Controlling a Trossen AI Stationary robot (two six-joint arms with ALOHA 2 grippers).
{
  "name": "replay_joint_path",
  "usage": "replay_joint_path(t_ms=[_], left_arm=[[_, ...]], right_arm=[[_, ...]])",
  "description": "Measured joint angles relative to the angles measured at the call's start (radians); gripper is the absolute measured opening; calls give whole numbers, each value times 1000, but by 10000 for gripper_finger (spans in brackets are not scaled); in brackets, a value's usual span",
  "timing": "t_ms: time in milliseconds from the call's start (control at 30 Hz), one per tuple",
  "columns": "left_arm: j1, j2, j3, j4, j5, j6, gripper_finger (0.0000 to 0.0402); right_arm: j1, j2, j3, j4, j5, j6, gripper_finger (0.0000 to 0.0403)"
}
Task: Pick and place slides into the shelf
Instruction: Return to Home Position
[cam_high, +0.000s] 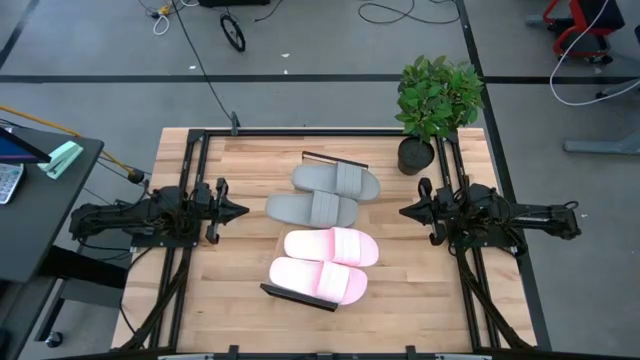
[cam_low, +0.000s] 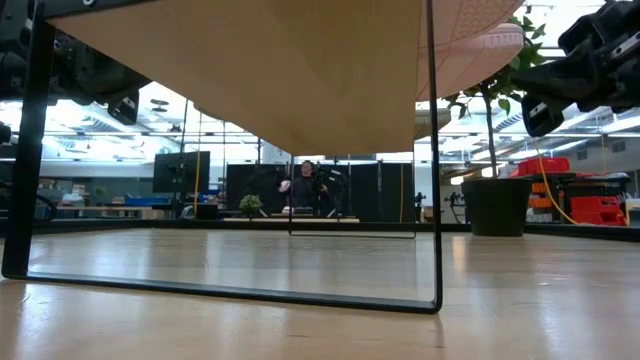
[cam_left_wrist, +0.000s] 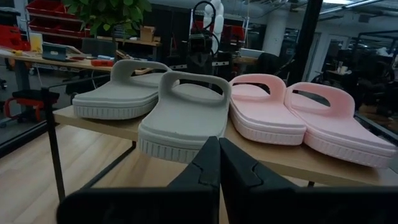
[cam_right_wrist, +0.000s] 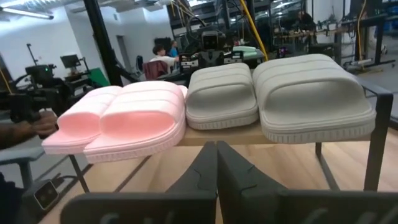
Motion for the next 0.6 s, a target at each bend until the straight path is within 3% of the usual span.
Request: replay_joint_path(t_ms=[367,600], left_arm=[[0,0,0,0,-20,13,4],[0,0,0,-2,-23,34,40]], right_arm=[[0,1,0,0,-7,-25,1],[0,2,0,0,-6,-68,17]])
